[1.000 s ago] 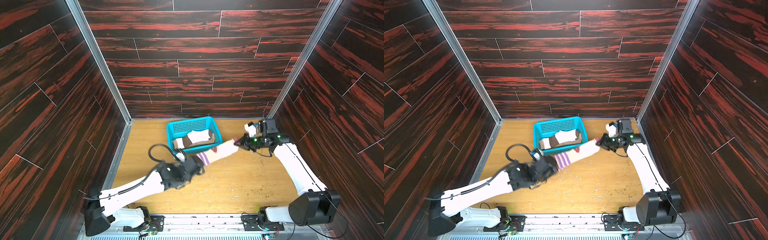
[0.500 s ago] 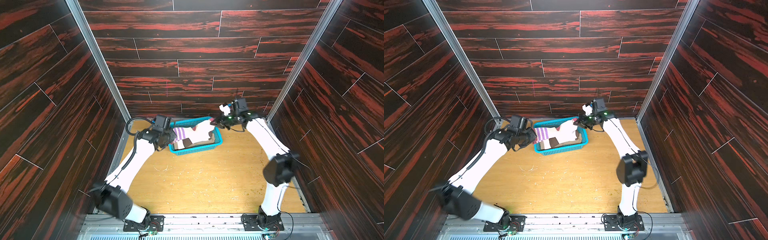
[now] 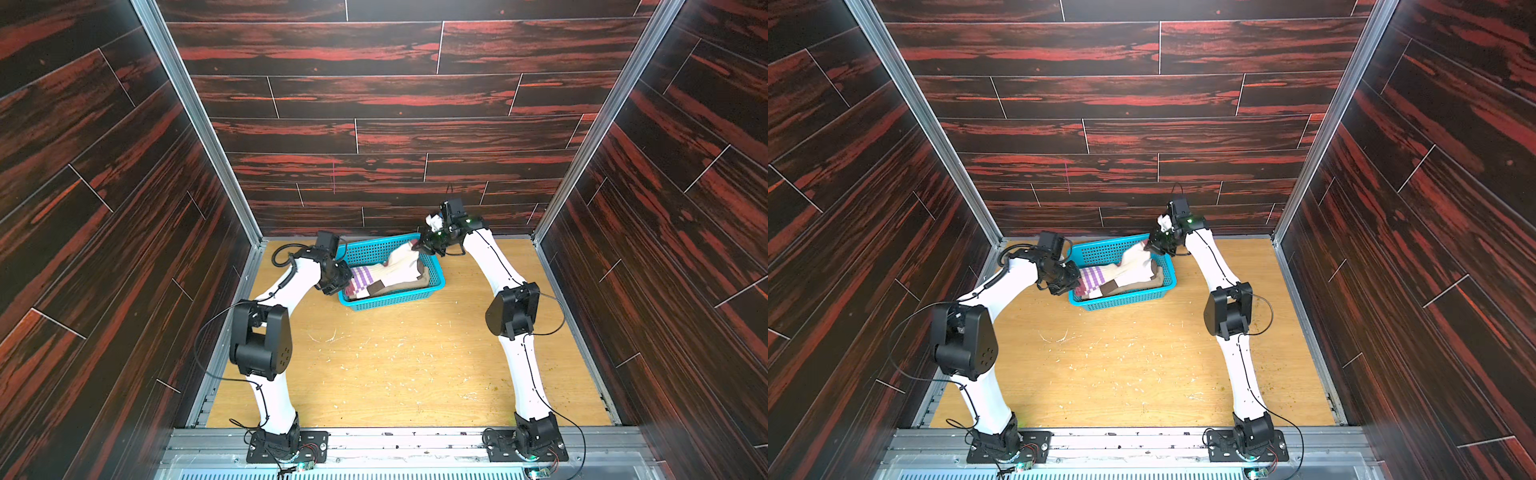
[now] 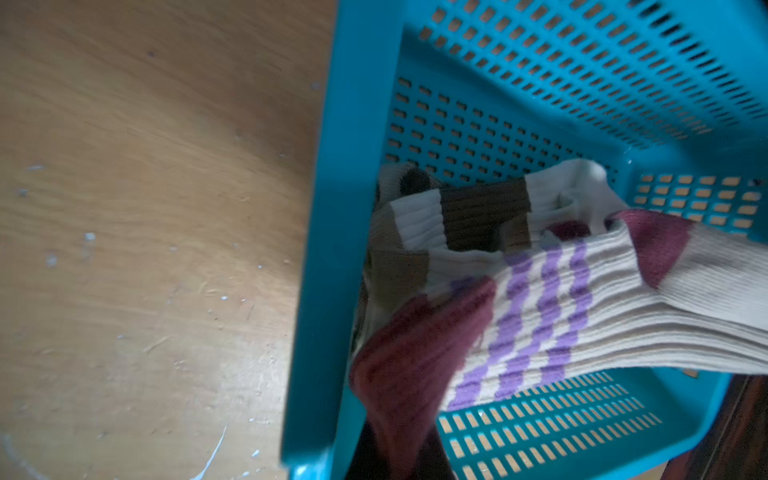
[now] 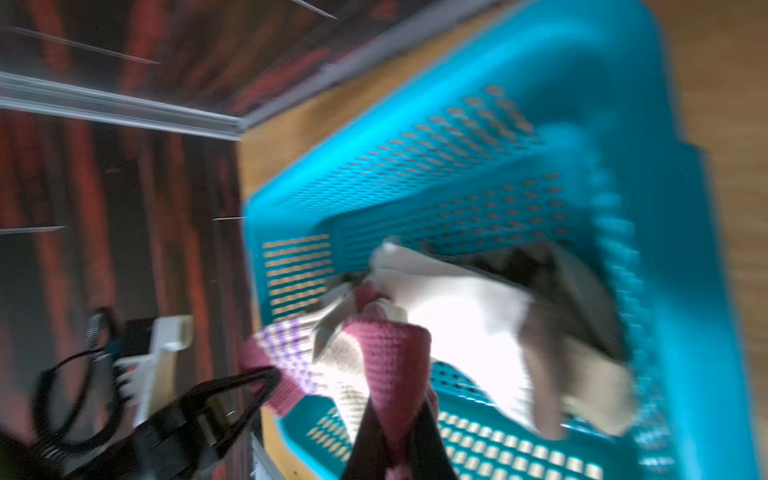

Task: Place the socks together as a pair
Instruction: Place a pair of socks in the bin, then reset both arms

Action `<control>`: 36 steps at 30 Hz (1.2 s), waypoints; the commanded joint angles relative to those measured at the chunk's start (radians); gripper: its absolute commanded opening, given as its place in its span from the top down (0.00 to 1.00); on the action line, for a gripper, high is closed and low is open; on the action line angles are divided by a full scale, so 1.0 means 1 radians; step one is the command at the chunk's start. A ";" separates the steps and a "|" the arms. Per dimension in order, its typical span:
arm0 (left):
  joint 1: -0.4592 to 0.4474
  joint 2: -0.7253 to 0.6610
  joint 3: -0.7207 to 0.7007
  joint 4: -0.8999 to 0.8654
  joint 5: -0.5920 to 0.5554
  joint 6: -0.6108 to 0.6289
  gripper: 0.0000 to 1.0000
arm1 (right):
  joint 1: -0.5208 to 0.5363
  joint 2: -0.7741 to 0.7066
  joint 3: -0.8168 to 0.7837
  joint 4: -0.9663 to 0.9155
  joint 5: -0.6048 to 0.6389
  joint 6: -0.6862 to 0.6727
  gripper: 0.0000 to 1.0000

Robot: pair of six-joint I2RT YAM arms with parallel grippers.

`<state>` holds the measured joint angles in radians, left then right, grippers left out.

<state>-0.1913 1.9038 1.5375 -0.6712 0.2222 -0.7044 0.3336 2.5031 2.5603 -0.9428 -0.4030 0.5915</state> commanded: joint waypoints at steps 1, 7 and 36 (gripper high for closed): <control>0.002 0.037 -0.010 0.011 0.015 0.033 0.97 | -0.024 0.019 -0.019 -0.065 0.041 -0.036 1.00; 0.002 0.046 0.004 -0.009 0.011 0.033 0.66 | -0.030 0.011 -0.047 -0.125 0.047 -0.058 0.85; 0.027 -0.420 0.058 -0.041 -0.104 -0.013 0.08 | -0.042 -0.448 -0.393 -0.093 0.003 -0.200 0.35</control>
<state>-0.1802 1.5608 1.6363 -0.7139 0.1120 -0.7368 0.2905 2.0972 2.2482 -1.0767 -0.3309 0.4393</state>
